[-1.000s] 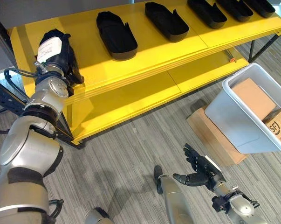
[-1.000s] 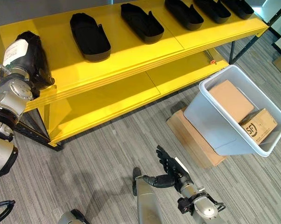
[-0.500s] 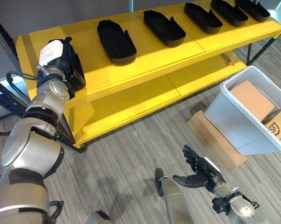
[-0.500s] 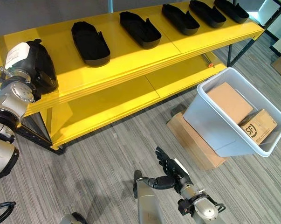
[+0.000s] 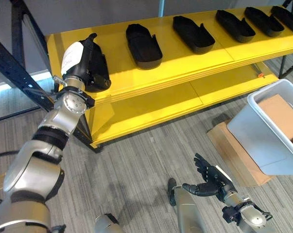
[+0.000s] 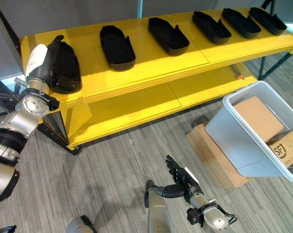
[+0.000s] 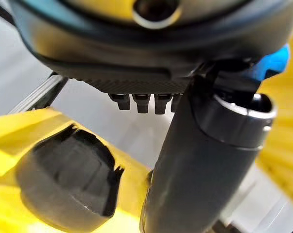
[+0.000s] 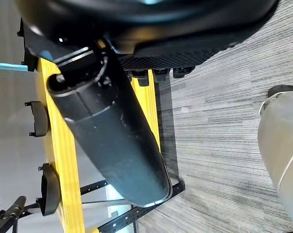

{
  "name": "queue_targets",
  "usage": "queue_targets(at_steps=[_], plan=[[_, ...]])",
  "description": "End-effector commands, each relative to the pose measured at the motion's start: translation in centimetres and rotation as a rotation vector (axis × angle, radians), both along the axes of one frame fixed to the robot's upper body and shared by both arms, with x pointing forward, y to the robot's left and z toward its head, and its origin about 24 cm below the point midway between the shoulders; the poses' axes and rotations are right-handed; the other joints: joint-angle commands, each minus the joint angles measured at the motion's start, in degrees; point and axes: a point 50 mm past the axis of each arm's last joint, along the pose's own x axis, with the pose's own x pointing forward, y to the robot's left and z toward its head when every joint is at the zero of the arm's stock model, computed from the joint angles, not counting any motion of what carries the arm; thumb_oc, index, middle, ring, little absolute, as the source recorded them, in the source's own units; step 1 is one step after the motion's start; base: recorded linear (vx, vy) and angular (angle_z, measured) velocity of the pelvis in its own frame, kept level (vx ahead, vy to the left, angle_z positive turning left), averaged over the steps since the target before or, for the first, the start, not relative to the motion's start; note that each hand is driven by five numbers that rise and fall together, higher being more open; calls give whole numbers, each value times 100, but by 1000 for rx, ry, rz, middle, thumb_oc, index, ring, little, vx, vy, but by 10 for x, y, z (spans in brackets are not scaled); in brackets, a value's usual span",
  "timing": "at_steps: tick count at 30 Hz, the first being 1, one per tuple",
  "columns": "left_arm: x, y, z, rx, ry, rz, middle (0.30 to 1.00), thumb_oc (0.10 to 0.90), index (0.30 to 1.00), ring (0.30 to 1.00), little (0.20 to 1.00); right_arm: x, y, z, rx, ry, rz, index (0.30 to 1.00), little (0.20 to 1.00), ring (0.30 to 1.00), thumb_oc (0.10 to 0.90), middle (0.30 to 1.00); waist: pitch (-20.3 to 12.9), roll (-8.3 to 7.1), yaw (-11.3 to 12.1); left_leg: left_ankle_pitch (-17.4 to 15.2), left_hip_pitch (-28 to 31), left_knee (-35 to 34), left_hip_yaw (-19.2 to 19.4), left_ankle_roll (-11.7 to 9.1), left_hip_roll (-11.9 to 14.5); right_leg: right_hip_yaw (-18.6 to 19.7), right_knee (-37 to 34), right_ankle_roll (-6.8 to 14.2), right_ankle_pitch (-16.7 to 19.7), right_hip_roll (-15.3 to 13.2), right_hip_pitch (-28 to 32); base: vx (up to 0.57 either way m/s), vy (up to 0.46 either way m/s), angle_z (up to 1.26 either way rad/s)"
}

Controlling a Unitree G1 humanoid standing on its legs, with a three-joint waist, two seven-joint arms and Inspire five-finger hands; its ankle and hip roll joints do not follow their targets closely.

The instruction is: Move parts from the plastic box to the shelf.

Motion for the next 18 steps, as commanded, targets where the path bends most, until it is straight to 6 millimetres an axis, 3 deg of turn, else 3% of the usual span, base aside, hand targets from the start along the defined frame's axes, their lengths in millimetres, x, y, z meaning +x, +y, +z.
queue_targets(at_steps=[1, 5, 6, 7, 8, 10, 18], plan=[[-23, -6, 57, -96, -344, -87, 1000, 900, 1000, 1000, 1000, 13, -17, 36, -8, -209, -70, 1000, 1000, 1000, 900, 1000, 76, 114, 14, 684, -299, -3, -570, -148, 200, 224, -70, 450, -467, -411, 991, -19, -23, 12], [-36, -12, 41, -85, -356, -109, 1000, 900, 1000, 1000, 1000, 13, -17, 37, -14, -219, -76, 1000, 1000, 1000, 900, 1000, 127, 112, 60, 681, -278, -18, -599, -139, 186, 184, -46, 430, -493, -432, 1040, -36, -20, 15], [-39, -15, 37, -45, -353, -112, 1000, 900, 1000, 1000, 1000, 14, -17, 37, -19, -221, -76, 1000, 1000, 1000, 900, 1000, 156, 109, 79, 830, -340, -61, -580, -57, 182, 174, -97, 387, -357, -423, 997, -15, -15, 9], [-39, -15, 36, -45, -351, -111, 1000, 900, 1000, 1000, 1000, 14, -17, 37, -20, -219, -76, 1000, 1000, 1000, 900, 1000, 139, 117, 75, 696, -286, -19, -614, -136, 182, 176, -48, 423, -489, -432, 1049, -109, -36, 12], [-48, -18, 27, 113, -377, -70, 1000, 900, 1000, 1000, 1000, 16, -16, 40, -30, -238, -69, 1000, 1000, 1000, 900, 1000, 211, 100, 146, 828, -324, -80, -604, -52, 173, 150, -82, 373, -377, -426, 1027, -20, -21, 15], [-54, -22, 17, 182, -361, -78, 1000, 900, 1000, 1000, 1000, 18, -16, 43, -34, -252, -70, 1000, 1000, 1000, 900, 1000, 263, 96, 182, 834, -316, -82, -608, -43, 171, 150, -76, 366, -388, -426, 1041, -74, -27, 10], [-60, -33, -6, 306, -289, -110, 1000, 900, 1000, 1000, 1000, 22, -15, 48, -38, -273, -73, 1000, 1000, 1000, 900, 1000, 369, 98, 223, 897, -288, -152, -624, -31, 183, 123, -62, 339, -391, -406, 1044, -18, -10, 1]])
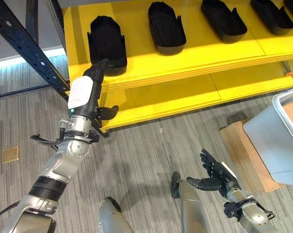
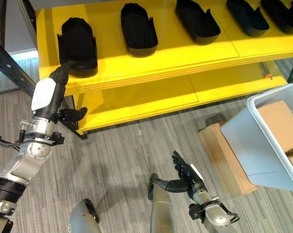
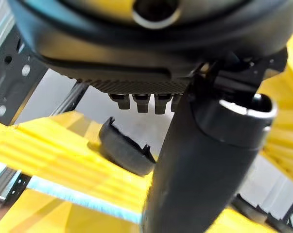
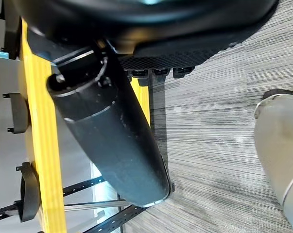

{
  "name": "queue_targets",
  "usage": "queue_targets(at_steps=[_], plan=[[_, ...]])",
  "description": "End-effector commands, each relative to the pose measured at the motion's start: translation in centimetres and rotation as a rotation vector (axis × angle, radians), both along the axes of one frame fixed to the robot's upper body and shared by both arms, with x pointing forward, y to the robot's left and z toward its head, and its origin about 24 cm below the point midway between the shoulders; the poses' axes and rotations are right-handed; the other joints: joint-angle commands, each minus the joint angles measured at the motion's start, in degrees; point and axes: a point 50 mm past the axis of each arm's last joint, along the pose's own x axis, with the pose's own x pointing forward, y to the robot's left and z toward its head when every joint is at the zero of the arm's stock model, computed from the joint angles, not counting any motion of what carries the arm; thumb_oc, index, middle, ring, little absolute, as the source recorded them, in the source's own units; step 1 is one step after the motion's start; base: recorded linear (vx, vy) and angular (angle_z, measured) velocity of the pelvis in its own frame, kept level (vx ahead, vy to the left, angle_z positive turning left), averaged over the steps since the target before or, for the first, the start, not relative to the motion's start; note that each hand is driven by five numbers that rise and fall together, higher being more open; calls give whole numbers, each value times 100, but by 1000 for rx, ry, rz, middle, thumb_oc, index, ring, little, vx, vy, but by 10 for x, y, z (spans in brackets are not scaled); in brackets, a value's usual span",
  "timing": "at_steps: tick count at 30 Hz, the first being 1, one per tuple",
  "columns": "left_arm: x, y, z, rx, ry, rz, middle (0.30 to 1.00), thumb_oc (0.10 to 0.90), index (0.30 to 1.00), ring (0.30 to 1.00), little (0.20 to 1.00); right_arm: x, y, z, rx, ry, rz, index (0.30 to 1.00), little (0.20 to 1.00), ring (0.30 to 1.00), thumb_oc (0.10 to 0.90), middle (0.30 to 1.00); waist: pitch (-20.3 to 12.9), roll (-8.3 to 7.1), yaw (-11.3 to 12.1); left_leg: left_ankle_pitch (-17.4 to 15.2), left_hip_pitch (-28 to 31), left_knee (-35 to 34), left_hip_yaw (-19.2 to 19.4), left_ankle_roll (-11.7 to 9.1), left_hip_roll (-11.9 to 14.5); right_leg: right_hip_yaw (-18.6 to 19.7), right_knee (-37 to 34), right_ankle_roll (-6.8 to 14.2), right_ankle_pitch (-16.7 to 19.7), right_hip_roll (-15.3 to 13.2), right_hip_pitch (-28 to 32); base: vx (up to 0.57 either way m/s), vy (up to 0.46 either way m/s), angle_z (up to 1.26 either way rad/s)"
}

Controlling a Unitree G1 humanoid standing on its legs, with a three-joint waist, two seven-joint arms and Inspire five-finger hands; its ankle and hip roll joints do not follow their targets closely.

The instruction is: Move parts from the plastic box to the shelf.

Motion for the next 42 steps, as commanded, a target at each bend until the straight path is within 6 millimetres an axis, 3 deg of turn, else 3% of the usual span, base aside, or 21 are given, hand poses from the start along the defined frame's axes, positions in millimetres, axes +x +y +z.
queue_targets(at_steps=[1, 6, 15, 16, 18, 19, 26, 27, 32, 35, 42], plan=[[0, -22, 46, 76, -210, -100, 1000, 900, 1000, 1000, 1000, 12, -7, 44, -38, -229, 9, 1000, 1000, 1000, 900, 1000, -349, 100, -44, 802, -327, -39, -378, -43, 262, 344, -295, 359, -205, -285, 891, 0, 0, 0], [5, -25, 35, 174, -153, -84, 1000, 900, 1000, 1000, 1000, 14, -7, 46, -39, -239, 6, 1000, 1000, 1000, 900, 1000, -324, 105, -59, 822, -346, -30, -381, -44, 268, 354, -244, 356, -223, -271, 850, -2, -2, -1], [20, -23, 34, 310, -122, -22, 1000, 900, 1000, 1000, 1000, 14, -9, 46, -45, -238, 2, 1000, 1000, 1000, 900, 1000, -325, 117, -106, 811, -409, 3, -376, -39, 297, 369, -207, 355, -223, -258, 767, 10, 1, 0], [22, -21, 34, 332, -116, -8, 1000, 900, 1000, 1000, 1000, 13, -9, 46, -45, -235, 0, 1000, 1000, 1000, 900, 1000, -350, 128, -114, 673, -353, 40, -411, -114, 296, 380, -158, 396, -351, -264, 808, 0, 0, 0], [24, -20, 34, 352, -114, 1, 1000, 900, 1000, 1000, 1000, 14, -9, 45, -44, -234, -1, 1000, 1000, 1000, 900, 1000, -329, 121, -115, 793, -399, 19, -365, -39, 303, 374, -190, 362, -238, -258, 765, 10, 3, -4], [24, -20, 34, 352, -113, 0, 1000, 900, 1000, 1000, 1000, 13, -10, 45, -44, -233, -2, 1000, 1000, 1000, 900, 1000, -351, 126, -112, 669, -348, 47, -399, -113, 297, 385, -155, 399, -357, -264, 811, 97, 9, -8], [32, 1, 35, 499, -69, 100, 1000, 900, 1000, 1000, 1000, 12, -11, 46, -43, -234, 3, 1000, 1000, 1000, 900, 1000, -337, 136, -134, 779, -451, 84, -393, -35, 290, 401, -137, 379, -238, -267, 706, 0, -2, -3], [33, 2, 35, 500, -70, 106, 1000, 900, 1000, 1000, 1000, 12, -11, 45, -41, -232, 3, 1000, 1000, 1000, 900, 1000, -358, 144, -135, 650, -402, 111, -425, -111, 282, 414, -101, 419, -356, -275, 747, 92, 13, 0], [32, 11, 40, 502, -76, 142, 1000, 900, 1000, 1000, 1000, 12, -12, 46, -39, -237, -5, 1000, 1000, 1000, 900, 1000, -333, 148, -141, 780, -492, 114, -399, -35, 272, 407, -115, 382, -226, -287, 675, -19, 3, 0], [32, 15, 39, 517, -65, 158, 1000, 900, 1000, 1000, 1000, 11, -12, 45, -37, -233, -8, 1000, 1000, 1000, 900, 1000, -351, 156, -140, 623, -448, 165, -427, -105, 256, 416, -53, 422, -372, -305, 719, 102, 16, 3], [34, 26, 39, 505, -49, 207, 1000, 900, 1000, 1000, 1000, 11, -12, 44, -41, -231, -5, 1000, 1000, 1000, 900, 1000, -346, 156, -128, 613, -465, 179, -431, -97, 245, 410, -28, 427, -375, -320, 706, 0, 0, 0]])
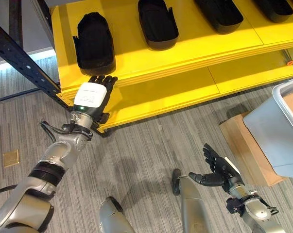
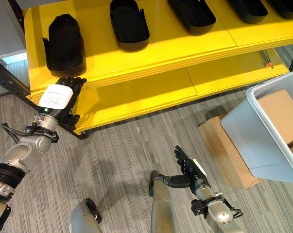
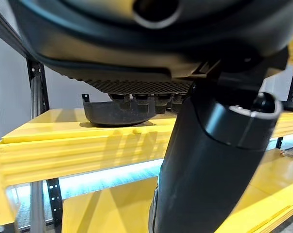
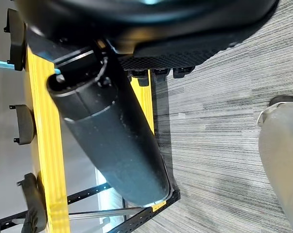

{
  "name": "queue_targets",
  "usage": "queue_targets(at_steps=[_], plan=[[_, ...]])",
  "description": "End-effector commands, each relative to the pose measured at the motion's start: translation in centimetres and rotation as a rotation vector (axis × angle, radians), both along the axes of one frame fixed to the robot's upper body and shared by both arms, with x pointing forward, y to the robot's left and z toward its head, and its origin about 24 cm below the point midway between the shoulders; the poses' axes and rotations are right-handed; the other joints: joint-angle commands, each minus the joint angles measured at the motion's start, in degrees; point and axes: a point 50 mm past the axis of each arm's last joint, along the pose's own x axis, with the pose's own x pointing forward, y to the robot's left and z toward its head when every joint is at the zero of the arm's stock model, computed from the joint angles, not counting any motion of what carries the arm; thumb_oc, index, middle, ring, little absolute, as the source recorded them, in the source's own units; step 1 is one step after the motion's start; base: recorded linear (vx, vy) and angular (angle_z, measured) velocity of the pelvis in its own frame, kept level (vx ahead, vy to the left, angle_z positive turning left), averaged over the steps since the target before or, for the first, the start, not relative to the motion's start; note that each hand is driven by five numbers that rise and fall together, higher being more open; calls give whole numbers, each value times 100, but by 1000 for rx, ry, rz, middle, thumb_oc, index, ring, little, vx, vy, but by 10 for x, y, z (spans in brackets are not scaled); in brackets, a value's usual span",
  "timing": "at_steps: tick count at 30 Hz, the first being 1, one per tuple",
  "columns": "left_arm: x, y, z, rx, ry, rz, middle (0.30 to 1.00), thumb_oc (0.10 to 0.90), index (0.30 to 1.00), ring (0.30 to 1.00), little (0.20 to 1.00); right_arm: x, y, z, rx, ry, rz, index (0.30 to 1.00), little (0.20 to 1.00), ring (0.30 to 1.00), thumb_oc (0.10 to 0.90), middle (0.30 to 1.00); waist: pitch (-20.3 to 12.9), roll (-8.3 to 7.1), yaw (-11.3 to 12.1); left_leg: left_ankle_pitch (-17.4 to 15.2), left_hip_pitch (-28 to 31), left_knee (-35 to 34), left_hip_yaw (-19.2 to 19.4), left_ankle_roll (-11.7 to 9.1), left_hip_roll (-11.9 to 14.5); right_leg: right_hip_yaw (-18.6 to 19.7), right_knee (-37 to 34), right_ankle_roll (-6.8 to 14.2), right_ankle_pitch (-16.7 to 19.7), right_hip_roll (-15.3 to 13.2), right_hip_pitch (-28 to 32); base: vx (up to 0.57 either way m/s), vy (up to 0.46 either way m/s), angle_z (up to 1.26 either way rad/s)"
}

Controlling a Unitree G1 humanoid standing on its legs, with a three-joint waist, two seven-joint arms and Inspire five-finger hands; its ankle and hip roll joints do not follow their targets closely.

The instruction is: Move parts from the plastic box to the shelf.

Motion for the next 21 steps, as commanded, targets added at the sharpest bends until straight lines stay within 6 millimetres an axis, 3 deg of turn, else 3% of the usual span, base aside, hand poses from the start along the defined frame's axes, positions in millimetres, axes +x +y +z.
queue_targets(at_steps=[1, 21], plan=[[4, 10, 52, 27, -204, 26, 1000, 900, 1000, 1000, 1000, 4, -7, 32, -16, -180, -2, 1000, 1000, 1000, 900, 1000, -407, 27, -25, 607, -477, 134, -477, -40, 152, 356, -290, 505, -200, -403, 876, 0, 0, 0], [16, 12, 60, -32, -211, 61, 1000, 900, 1000, 1000, 1000, 2, -7, 30, -23, -168, 1, 1000, 1000, 1000, 900, 1000, -439, 10, -84, 558, -521, 206, -474, -28, 144, 398, -174, 499, -203, -406, 764, 0, 0, 0]])
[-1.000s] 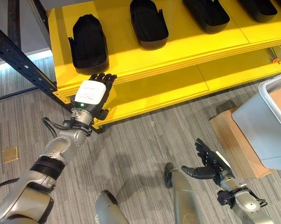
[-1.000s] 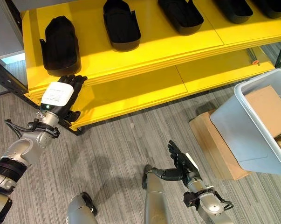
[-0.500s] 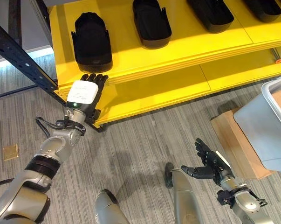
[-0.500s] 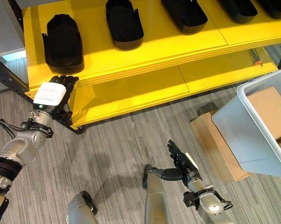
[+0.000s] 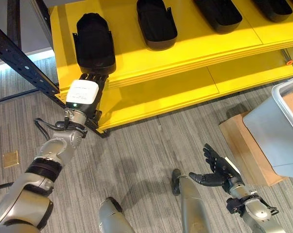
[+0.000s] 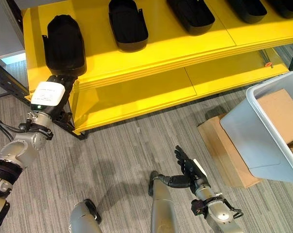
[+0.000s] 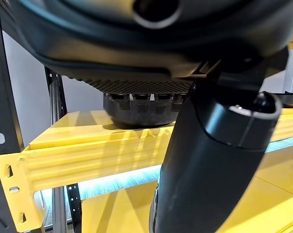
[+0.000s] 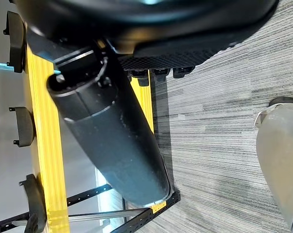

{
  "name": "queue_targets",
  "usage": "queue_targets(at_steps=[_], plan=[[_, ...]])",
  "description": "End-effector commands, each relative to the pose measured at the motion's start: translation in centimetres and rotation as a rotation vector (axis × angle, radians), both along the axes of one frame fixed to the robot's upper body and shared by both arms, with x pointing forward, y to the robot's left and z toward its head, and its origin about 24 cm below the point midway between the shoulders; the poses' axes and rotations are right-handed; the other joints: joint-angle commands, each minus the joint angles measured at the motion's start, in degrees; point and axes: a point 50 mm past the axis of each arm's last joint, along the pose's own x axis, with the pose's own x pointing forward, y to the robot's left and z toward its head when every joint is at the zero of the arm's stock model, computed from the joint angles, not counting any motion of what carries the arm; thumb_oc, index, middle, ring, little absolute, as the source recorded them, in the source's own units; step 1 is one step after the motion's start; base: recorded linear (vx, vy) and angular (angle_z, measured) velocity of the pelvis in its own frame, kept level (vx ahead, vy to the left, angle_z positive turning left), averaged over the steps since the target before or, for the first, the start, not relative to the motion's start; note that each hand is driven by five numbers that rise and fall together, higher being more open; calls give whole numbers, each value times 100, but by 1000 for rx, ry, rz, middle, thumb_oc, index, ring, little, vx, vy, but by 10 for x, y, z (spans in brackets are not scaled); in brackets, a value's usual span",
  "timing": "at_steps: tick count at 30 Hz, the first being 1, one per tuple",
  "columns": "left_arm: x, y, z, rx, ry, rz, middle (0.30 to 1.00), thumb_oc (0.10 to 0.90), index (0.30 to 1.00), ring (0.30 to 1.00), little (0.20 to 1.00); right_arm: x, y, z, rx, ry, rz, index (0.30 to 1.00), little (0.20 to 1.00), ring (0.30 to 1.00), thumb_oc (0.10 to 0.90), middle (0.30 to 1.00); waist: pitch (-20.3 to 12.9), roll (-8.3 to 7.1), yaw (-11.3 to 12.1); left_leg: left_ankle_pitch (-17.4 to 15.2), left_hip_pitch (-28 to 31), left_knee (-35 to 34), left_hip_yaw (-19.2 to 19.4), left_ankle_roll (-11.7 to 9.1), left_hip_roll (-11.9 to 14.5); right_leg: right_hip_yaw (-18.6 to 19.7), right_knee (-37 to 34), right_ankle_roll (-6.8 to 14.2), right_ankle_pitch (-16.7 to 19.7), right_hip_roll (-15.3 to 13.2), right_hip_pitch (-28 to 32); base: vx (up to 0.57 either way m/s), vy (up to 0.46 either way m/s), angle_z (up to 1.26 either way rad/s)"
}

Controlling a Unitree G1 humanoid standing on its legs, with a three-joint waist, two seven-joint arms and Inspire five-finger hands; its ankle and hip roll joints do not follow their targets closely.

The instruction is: Move parts from the plastic box to the shelf.

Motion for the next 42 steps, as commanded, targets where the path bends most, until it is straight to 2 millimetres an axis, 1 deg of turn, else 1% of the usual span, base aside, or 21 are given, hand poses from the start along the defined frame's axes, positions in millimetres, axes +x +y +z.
queue_targets(at_steps=[1, 7, 18, 23, 34, 42], plan=[[7, 1, 52, -43, -209, -7, 1000, 900, 1000, 1000, 1000, 3, -7, 30, -20, -169, 2, 1000, 1000, 1000, 900, 1000, -442, 11, -62, 568, -501, 157, -452, -36, 143, 393, -268, 521, -132, -402, 799, 0, 0, 0], [14, 0, 56, -52, -202, 4, 1000, 900, 1000, 1000, 1000, 3, -6, 29, -19, -166, 10, 1000, 1000, 1000, 900, 1000, -452, 6, -106, 561, -523, 184, -442, -35, 153, 418, -228, 523, -126, -391, 749, 0, 0, 0], [23, 0, 56, -69, -173, 32, 1000, 900, 1000, 1000, 1000, 3, -6, 27, -15, -157, 11, 1000, 1000, 1000, 900, 1000, -479, -4, -187, 527, -545, 212, -430, -25, 155, 447, -210, 540, -95, -389, 690, 0, 2, -1], [24, 3, 53, -84, -161, 49, 1000, 900, 1000, 1000, 1000, 3, -6, 28, -16, -158, 14, 1000, 1000, 1000, 900, 1000, -493, -13, -198, 524, -531, 203, -420, -30, 161, 462, -214, 550, -88, -390, 683, 0, 3, -1], [27, 3, 57, -172, -172, 52, 1000, 900, 1000, 1000, 1000, 2, -6, 25, -14, -148, 10, 1000, 1000, 1000, 900, 1000, -535, -24, -226, 542, -527, 198, -388, -38, 183, 471, -214, 545, -64, -370, 674, 0, 2, -1], [28, 2, 58, -204, -173, 50, 1000, 900, 1000, 1000, 1000, 2, -5, 23, -10, -139, 10, 1000, 1000, 1000, 900, 1000, -563, -25, -248, 552, -503, 181, -378, -49, 183, 491, -225, 555, -51, -362, 656, 0, 1, 0]])
